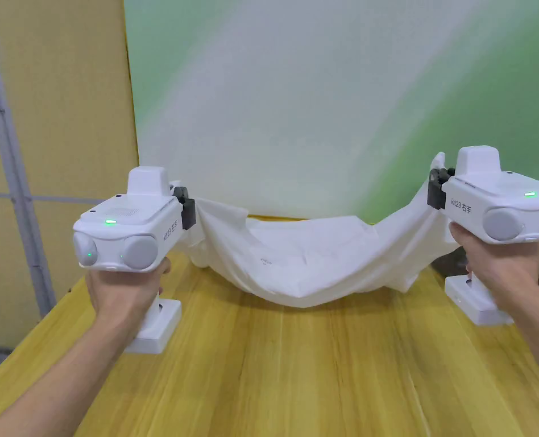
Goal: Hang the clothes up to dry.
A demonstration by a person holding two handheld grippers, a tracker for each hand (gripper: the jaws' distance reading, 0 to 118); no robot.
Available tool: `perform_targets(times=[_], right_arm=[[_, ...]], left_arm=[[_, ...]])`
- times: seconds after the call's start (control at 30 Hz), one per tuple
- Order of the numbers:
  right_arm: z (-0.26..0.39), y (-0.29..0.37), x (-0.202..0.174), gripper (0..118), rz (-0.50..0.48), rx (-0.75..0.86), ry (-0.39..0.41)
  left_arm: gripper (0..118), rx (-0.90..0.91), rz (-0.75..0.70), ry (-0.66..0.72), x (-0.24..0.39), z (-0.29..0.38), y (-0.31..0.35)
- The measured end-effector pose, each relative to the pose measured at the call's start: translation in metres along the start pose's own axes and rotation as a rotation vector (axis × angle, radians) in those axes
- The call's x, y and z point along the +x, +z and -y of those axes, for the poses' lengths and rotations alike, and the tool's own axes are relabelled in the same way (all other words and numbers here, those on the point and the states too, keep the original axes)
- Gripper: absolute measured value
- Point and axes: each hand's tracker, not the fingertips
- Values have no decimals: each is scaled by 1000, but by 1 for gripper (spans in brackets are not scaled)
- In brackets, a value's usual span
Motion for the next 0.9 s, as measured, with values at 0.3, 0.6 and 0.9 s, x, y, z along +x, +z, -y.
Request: perform_targets(times=[0.3, 0.6, 0.9], right_arm=[[58, 59, -13, 0, -113, -238, 65], [120, 58, -9, 1, -221, -589, 105], [145, 51, -9, 1, -233, -748, 89]], left_arm=[[4, -253, 45, 51, -2, 57, 63], [4, -522, 110, -38, -1, 96, 78], [4, -627, 116, -78, -4, 106, 68]])
